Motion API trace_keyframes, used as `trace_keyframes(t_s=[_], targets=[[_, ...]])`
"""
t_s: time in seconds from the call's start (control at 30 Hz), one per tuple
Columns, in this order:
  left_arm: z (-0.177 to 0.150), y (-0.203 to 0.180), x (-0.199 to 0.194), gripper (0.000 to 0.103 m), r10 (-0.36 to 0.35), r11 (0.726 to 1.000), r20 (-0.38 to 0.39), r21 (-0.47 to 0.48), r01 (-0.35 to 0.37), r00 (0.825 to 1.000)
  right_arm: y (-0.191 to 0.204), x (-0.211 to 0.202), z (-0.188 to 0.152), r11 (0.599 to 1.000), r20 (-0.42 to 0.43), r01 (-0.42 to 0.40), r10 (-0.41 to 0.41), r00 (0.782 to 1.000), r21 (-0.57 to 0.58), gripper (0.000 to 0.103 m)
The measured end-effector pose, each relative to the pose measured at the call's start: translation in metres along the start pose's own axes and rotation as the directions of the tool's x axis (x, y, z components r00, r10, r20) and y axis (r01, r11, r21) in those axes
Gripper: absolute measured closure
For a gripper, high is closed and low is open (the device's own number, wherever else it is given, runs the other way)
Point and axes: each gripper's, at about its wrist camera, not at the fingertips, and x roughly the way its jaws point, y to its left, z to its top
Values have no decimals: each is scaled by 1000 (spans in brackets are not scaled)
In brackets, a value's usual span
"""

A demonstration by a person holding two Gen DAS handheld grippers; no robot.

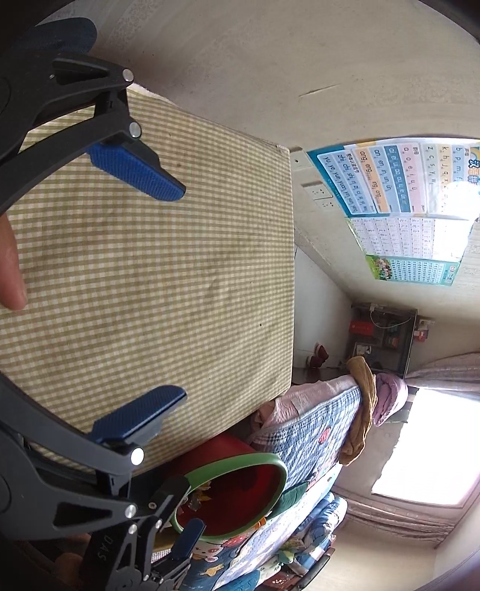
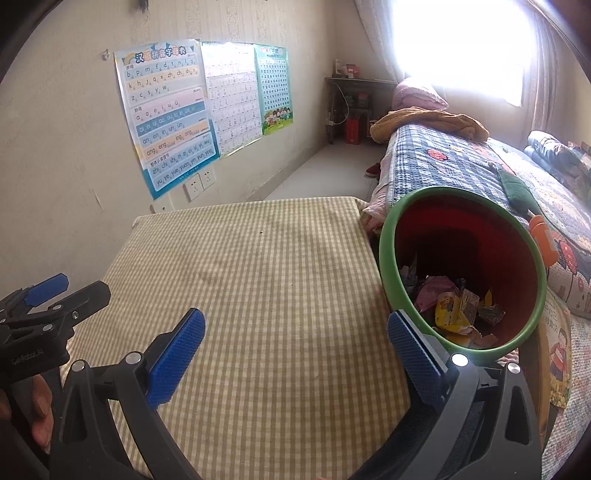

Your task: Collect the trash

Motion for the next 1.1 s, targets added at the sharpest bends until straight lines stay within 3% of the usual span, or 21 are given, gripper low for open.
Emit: trace_keyframes(t_s=[0.17, 0.33, 0.6, 1.1], targets=[[-24, 22, -3, 5, 32, 997, -16, -68, -33, 999, 16, -3, -11, 999, 26, 23, -23, 999, -25, 7], [-48, 28, -2, 5, 29, 999, 3, -46, -29, 1000, 24, 3, -17, 999, 23, 9, -8, 1000, -46, 7], [-51, 16, 1, 5, 46, 999, 28, 17, -46, 999, 28, 14, -25, 998, 3, 2, -2, 1000, -71, 7], [-51, 26, 15, 5, 64, 998, -6, -28, -64, 998, 23, 24, -28, 999, -15, 0, -1, 1000, -54, 7]])
